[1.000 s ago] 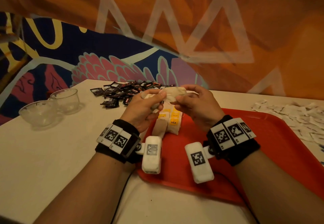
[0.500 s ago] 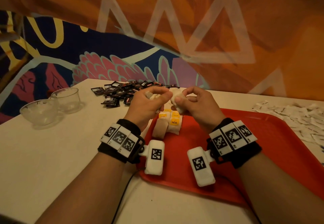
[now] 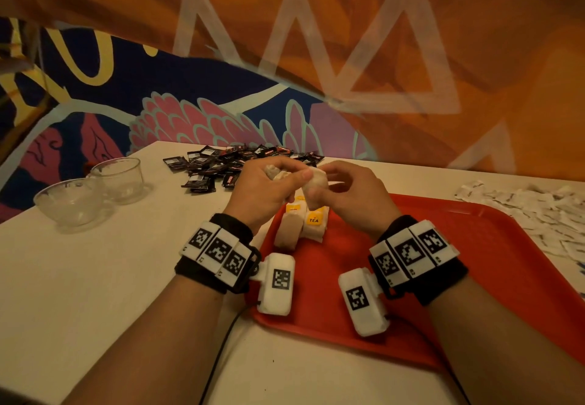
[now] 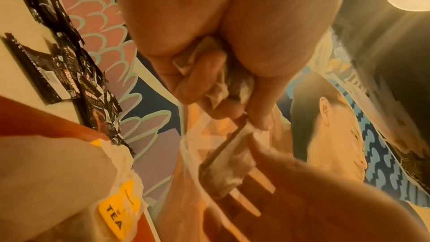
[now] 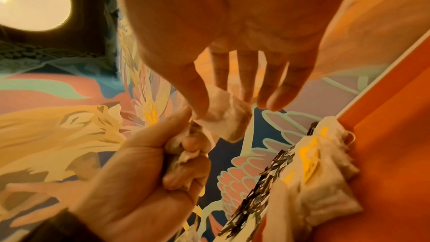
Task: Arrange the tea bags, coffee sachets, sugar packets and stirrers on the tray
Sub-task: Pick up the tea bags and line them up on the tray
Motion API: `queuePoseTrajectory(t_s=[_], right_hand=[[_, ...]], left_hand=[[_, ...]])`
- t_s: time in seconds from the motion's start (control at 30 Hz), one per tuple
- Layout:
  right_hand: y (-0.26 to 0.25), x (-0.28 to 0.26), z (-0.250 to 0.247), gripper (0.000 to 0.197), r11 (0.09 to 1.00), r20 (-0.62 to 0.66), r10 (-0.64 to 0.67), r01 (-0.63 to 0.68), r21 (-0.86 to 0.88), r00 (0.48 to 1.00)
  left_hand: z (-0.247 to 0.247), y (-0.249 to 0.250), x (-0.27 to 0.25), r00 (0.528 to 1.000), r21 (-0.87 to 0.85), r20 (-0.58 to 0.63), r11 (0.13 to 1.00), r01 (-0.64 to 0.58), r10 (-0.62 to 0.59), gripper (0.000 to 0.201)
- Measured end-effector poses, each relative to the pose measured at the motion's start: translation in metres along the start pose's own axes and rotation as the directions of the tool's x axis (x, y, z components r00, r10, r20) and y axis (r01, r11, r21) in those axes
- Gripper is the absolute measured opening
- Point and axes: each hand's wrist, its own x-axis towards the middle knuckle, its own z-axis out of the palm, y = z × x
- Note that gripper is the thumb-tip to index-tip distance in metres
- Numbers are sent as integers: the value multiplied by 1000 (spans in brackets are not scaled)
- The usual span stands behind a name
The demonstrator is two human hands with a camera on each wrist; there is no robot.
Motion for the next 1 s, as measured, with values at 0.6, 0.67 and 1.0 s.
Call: queuePoseTrajectory(t_s=[0.6,0.67,1.0], right_hand=[[-7,-4,1,11,996,-43,-49,45,-74,998],[-9,-5,2,20,996,-36,-45,42,-74,998],[-5,-4,4,10,995,3,16,-16,-98,1000]], left_hand=[[1,1,-1,999,26,31,1000,-14,13,13],[1,1,-1,1000,6,19,1000,-8,8,13],[-2,0,1,1000,15,-12,1000,22,-22,11]])
